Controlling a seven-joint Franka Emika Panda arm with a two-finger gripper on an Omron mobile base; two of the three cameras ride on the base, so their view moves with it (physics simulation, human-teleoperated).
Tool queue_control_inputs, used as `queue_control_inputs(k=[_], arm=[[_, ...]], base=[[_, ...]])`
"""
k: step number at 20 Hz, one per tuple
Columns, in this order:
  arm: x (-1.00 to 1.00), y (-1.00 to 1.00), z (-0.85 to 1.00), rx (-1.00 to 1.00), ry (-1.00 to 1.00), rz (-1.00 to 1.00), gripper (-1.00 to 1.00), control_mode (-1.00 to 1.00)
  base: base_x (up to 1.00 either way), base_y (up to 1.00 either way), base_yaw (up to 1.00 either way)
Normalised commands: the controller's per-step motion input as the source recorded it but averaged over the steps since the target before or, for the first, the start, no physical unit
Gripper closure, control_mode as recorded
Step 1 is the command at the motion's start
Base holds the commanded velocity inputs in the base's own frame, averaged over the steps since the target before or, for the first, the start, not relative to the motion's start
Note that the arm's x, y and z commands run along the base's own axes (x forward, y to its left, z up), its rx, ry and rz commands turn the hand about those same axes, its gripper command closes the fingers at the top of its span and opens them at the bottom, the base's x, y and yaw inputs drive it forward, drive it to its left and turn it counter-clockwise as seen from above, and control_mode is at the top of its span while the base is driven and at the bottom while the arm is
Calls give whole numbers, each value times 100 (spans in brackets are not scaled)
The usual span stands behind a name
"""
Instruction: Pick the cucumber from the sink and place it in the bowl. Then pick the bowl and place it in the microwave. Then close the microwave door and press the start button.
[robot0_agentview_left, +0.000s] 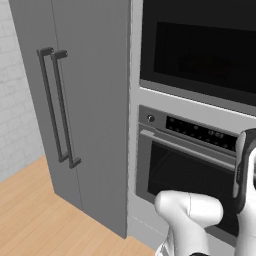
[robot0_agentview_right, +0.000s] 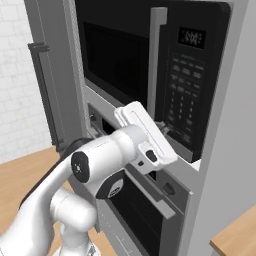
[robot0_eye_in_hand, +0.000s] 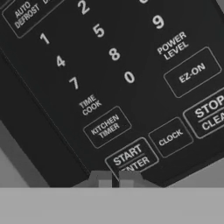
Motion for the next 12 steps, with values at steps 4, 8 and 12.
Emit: queue_control_inputs(k=[4,8,12], arm=[[59,-63,0,14,0,6,100,-100],[66,-48,3,12,0,14,100,-100],[42,-48,25,16,-1,14,100,-100]], base=[[0,0,0],[0,0,0],[0,0,0]])
